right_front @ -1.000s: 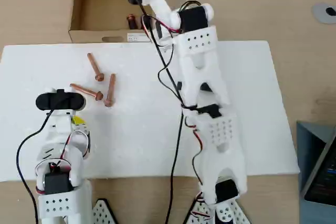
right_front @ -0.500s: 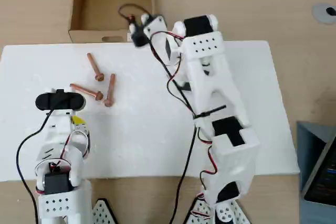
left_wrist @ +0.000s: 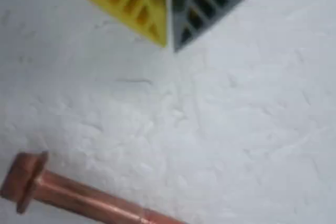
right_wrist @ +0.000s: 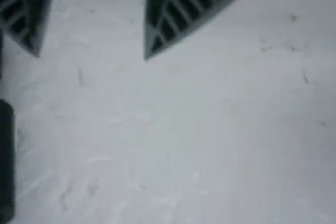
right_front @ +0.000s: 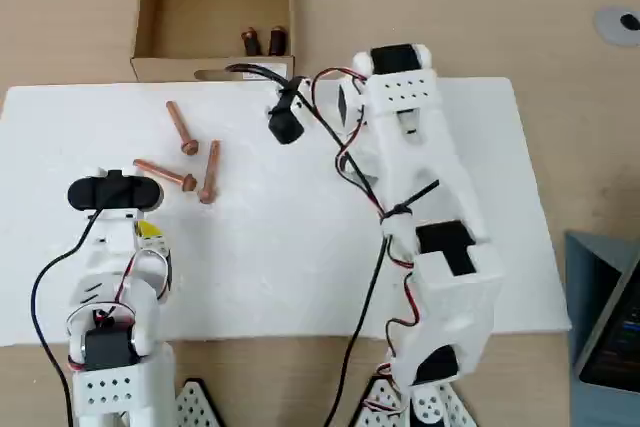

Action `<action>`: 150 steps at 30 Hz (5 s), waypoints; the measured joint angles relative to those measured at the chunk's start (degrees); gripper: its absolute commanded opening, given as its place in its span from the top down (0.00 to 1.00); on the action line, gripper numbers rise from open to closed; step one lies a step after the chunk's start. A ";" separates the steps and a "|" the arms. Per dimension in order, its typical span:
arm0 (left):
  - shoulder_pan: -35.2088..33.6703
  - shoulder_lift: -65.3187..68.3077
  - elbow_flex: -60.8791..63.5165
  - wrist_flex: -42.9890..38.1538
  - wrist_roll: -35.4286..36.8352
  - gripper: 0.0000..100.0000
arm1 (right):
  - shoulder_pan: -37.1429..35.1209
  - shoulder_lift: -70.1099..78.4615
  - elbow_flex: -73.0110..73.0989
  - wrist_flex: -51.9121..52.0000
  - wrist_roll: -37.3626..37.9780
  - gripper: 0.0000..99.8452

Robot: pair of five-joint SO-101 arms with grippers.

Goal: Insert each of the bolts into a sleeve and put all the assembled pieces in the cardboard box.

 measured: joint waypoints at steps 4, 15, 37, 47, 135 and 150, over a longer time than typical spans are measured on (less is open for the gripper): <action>0.00 0.00 0.00 0.00 0.00 1.00 | 0.00 0.00 0.00 -0.26 3.16 0.77; 0.00 0.00 0.00 0.00 0.00 1.00 | 0.00 0.09 1.23 -4.66 4.84 0.78; 0.00 0.00 0.00 0.00 0.00 1.00 | -0.62 13.36 0.44 -13.80 5.63 0.97; 0.00 0.00 0.00 0.00 0.00 1.00 | -0.62 15.21 -3.25 -12.48 5.63 0.99; 0.00 108.57 -95.21 31.38 -57.58 0.94 | 19.60 -64.62 52.48 -6.51 -22.15 0.99; 4.22 117.19 -95.21 25.05 -68.75 0.85 | 19.60 -64.62 52.66 -7.21 -22.07 0.99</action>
